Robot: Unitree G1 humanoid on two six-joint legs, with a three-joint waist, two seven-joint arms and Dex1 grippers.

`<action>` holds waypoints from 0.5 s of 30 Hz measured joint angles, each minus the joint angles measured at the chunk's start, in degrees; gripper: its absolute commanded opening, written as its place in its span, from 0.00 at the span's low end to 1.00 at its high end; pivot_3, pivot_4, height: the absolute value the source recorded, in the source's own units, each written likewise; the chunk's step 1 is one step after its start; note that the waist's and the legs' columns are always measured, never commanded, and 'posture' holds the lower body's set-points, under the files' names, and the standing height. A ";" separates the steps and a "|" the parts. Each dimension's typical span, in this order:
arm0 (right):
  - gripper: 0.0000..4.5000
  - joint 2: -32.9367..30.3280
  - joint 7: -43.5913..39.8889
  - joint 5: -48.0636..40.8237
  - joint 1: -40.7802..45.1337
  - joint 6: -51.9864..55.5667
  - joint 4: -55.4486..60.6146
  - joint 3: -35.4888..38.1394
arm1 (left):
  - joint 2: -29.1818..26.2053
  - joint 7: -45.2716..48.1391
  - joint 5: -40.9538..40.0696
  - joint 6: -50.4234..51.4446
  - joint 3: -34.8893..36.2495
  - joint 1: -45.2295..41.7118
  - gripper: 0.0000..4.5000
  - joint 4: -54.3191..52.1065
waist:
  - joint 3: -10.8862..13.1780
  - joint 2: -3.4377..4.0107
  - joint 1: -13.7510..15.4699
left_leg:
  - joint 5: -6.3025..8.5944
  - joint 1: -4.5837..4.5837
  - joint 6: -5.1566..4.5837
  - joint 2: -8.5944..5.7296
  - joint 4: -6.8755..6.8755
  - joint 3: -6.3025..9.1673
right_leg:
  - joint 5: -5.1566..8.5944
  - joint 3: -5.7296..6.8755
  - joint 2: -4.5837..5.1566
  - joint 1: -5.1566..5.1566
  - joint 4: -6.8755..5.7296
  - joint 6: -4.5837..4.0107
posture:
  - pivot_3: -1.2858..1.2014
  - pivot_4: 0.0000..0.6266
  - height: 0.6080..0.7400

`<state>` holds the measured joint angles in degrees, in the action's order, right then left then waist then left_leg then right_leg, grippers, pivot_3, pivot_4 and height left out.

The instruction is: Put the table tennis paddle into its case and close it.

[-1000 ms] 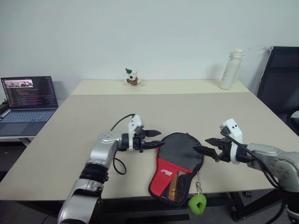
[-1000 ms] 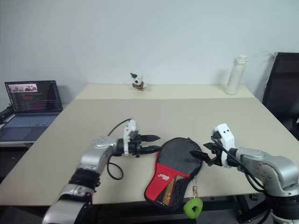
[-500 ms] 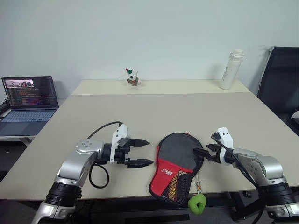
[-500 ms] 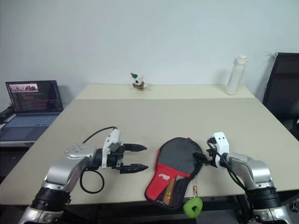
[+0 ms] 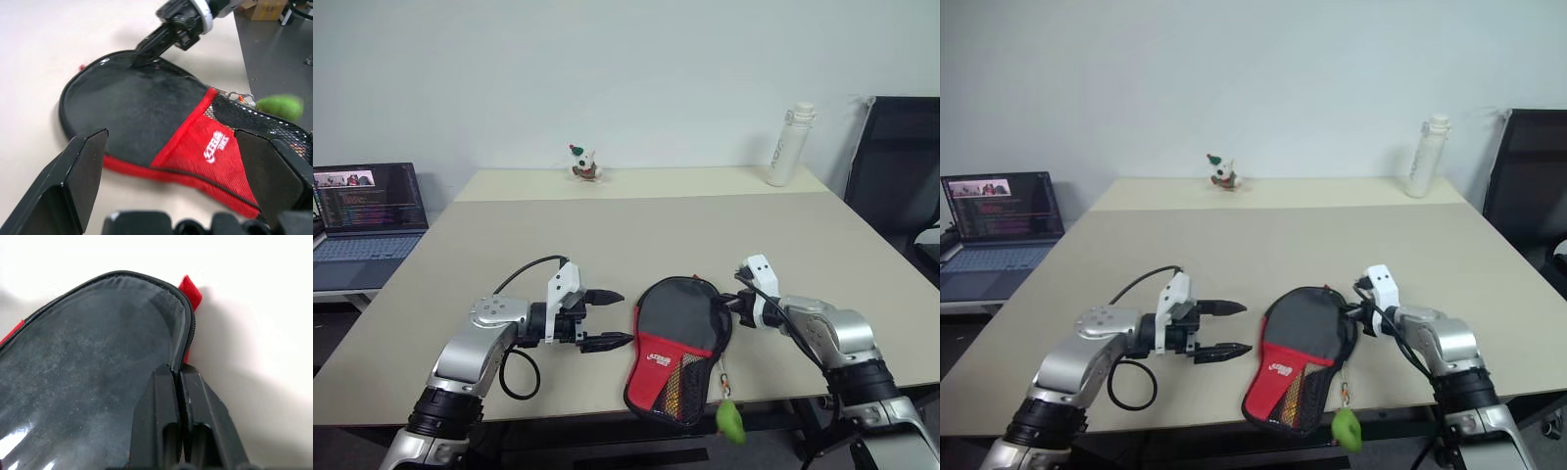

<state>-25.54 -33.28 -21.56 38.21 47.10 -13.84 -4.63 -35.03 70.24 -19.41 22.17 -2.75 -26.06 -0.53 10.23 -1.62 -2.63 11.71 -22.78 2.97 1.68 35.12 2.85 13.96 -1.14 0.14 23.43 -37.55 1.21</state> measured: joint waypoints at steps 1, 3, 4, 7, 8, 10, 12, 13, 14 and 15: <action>0.01 0.39 -0.81 0.74 1.53 -0.96 -1.98 -0.65 | 0.03 -0.15 0.00 -0.11 -0.26 -0.05 1.00 0.00 | 0.00 0.00 -0.06 | 0.00 -0.01 0.00 0.00 0.00 -0.02 | 0.01 -0.02 0.00 0.03 -0.04 -0.01 | 0.52 0.24 1.00; 0.01 1.30 -2.44 2.47 4.30 -3.01 -5.62 -1.71 | 0.16 -0.53 0.00 -0.19 -0.56 -0.05 1.00 -0.01 | 0.00 0.00 -0.12 | 0.00 -0.02 0.00 0.00 0.01 -0.04 | 0.02 -0.05 0.00 0.08 -0.11 -0.03 | 0.52 0.24 1.00; 0.01 1.65 -3.31 3.06 5.71 -4.10 -7.61 -2.32 | 0.18 -0.73 0.00 -0.22 -0.77 -0.04 1.00 -0.02 | 0.01 0.00 -0.13 | 0.00 -0.03 0.00 0.00 0.01 -0.05 | 0.02 -0.05 0.00 0.09 -0.12 -0.03 | 0.52 0.24 1.00; 0.01 2.74 -5.62 5.29 9.04 -7.25 -12.94 -3.52 | 0.18 -0.93 0.00 -0.31 -1.12 0.01 1.00 -0.03 | 0.02 0.01 -0.14 | 0.00 -0.04 0.00 -0.01 0.01 -0.05 | 0.02 -0.05 0.00 0.11 -0.13 -0.04 | 0.52 0.24 1.00; 0.01 3.33 -6.30 6.18 10.30 -8.36 -15.14 -3.72 | 0.19 -0.97 0.00 -0.35 -1.35 0.03 1.00 -0.03 | 0.03 0.02 -0.17 | 0.00 -0.04 0.00 -0.01 0.01 -0.06 | 0.02 -0.06 0.00 0.11 -0.14 -0.04 | 0.52 0.24 1.00; 0.01 4.10 -7.38 7.48 12.27 -10.46 -18.54 -4.38 | 0.21 -1.03 0.00 -0.39 -1.53 0.06 1.00 -0.04 | 0.03 0.02 -0.20 | 0.00 -0.04 0.00 -0.01 0.01 -0.06 | 0.02 -0.06 0.00 0.12 -0.15 -0.04 | 0.52 0.24 1.00; 0.01 5.12 -8.49 9.14 14.30 -12.73 -22.49 -4.74 | 0.21 -1.18 0.00 -0.50 -1.55 0.20 1.00 -0.04 | 0.03 0.02 -0.25 | 0.00 -0.03 0.00 -0.01 0.01 -0.07 | 0.03 -0.07 0.00 0.13 -0.18 -0.05 | 0.52 0.24 1.00; 0.01 5.62 -8.90 9.70 15.10 -13.73 -24.04 -4.83 | 0.28 -1.37 0.00 -0.61 -1.56 0.29 1.00 -0.04 | 0.03 0.03 -0.28 | 0.00 -0.03 0.00 -0.01 0.01 -0.07 | 0.03 -0.08 0.00 0.15 -0.19 -0.05 | 0.52 0.24 1.00; 0.01 6.04 -9.30 10.37 16.07 -14.81 -25.83 -5.13 | 0.31 -1.59 0.00 -0.84 -1.58 0.50 1.00 -0.04 | 0.03 0.03 -0.34 | 0.00 -0.03 0.00 0.00 0.01 -0.08 | 0.03 -0.09 0.00 0.15 -0.20 -0.05 | 0.52 0.24 1.00; 0.01 6.57 -9.70 11.37 17.27 -16.16 -28.13 -5.35 | 0.34 -1.89 0.02 -1.10 -1.61 0.70 1.00 -0.04 | 0.04 0.04 -0.40 | 0.00 -0.03 0.00 0.00 0.01 -0.09 | 0.03 -0.10 0.00 0.17 -0.21 -0.05 | 0.52 0.24 1.00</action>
<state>-18.97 -42.98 -10.20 55.49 30.95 -41.97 -9.97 -34.69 68.35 -19.39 21.07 -4.36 -25.36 -0.57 10.27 -1.58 -3.03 11.70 -22.81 2.97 1.67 35.13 2.77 13.99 -1.24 0.14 23.60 -37.76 1.16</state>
